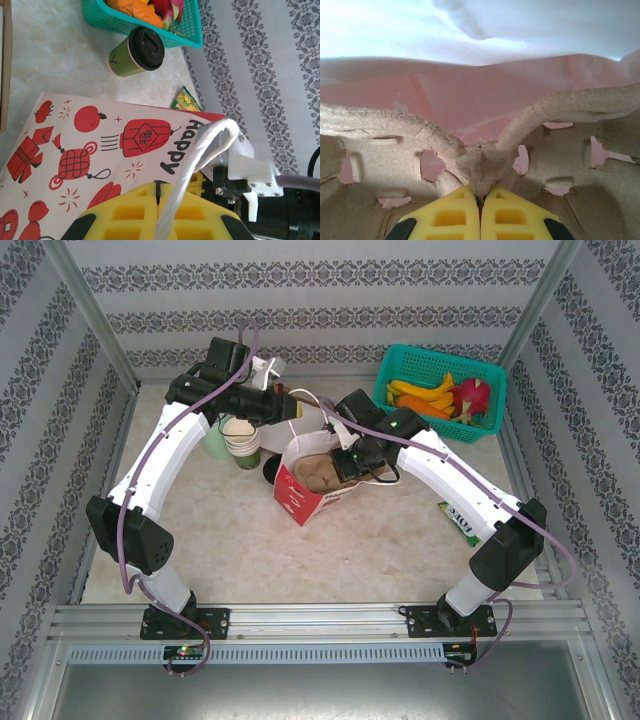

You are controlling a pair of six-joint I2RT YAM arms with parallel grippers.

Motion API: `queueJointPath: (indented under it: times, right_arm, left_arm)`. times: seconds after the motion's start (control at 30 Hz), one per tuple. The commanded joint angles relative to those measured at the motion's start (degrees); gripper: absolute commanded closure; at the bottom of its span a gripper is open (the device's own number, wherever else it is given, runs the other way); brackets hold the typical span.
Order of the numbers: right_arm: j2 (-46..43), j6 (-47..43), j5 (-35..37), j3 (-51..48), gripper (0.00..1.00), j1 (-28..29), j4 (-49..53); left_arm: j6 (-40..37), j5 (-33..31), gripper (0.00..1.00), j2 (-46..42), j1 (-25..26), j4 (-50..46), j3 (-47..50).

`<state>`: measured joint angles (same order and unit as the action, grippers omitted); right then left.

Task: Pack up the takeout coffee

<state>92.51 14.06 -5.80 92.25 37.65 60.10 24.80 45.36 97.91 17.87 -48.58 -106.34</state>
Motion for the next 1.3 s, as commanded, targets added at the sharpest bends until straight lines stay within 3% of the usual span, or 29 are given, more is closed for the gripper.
queueJointPath:
  times: [0.0, 0.33, 0.67, 0.9, 1.1, 1.27]
  right_arm:
    - [-2.25, -3.16, 0.89, -2.17, 1.0, 0.36, 0.2]
    - [-4.7, -5.67, 4.97, -1.72, 1.0, 0.49, -5.48]
    - [0.4, -6.81, -0.01, -0.9, 1.0, 0.55, 4.05]
    - [6.43, -6.45, -1.14, 3.55, 1.0, 0.19, 7.46]
    - [9.0, -3.37, -1.26, 5.27, 1.0, -0.28, 7.05]
    - [9.09, -1.79, -1.6, 4.3, 1.0, -0.36, 6.08]
  left_arm:
    - [3.18, -2.2, 1.0, 0.0, -1.52, 5.03, 0.25]
    - [4.56, 1.04, 1.0, 1.27, -1.52, 6.5, 1.77]
    - [3.5, 1.85, 1.0, 0.27, -1.53, 9.17, 1.58]
    - [2.47, 6.7, 0.98, -0.16, -1.27, 12.88, 2.07]
    - [-3.73, 8.84, 0.77, -3.68, -0.53, 11.35, 4.53]
    - [-8.69, 7.81, 0.55, -11.77, -0.33, 16.23, 12.44]
